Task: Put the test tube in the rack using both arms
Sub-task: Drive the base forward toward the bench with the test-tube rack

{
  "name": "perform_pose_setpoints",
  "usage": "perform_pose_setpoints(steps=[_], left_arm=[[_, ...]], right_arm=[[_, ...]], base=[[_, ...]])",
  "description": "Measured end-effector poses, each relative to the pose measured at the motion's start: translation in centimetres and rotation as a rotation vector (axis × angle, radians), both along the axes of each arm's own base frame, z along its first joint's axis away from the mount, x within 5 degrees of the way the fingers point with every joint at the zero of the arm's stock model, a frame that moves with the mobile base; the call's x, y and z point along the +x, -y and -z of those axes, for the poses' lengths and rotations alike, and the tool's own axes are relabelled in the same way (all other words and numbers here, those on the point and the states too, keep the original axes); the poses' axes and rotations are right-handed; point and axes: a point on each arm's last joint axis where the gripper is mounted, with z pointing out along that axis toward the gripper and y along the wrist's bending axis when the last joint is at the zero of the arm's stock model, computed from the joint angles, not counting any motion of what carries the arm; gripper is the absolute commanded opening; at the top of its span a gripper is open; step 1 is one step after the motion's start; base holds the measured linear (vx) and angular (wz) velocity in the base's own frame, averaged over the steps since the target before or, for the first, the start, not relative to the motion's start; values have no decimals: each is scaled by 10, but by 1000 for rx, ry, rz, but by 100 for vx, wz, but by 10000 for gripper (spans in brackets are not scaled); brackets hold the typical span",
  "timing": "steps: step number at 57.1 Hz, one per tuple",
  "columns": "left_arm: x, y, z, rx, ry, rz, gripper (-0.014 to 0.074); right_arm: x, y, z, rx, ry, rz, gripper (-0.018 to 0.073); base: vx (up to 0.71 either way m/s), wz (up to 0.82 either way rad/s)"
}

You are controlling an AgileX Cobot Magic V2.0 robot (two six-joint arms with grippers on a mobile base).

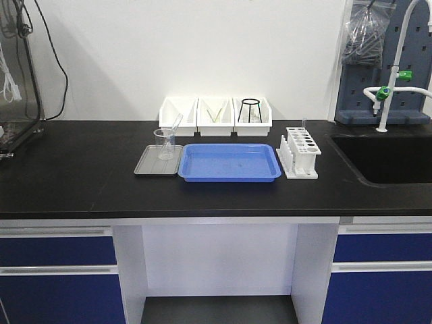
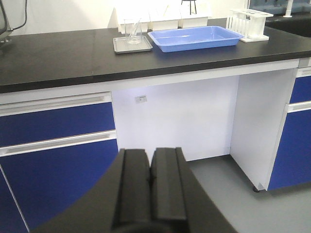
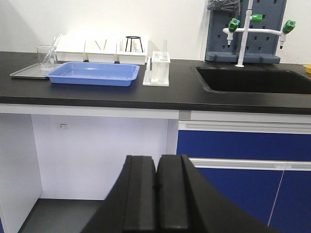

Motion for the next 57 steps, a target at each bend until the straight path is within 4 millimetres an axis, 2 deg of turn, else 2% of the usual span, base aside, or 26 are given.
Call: perform_pose_setpoints(steps=[57], left_arm=[[0,0,0,3,0,0,-3]], right_arm=[[0,0,0,-1,0,0,-11]], base=[[1,-1]])
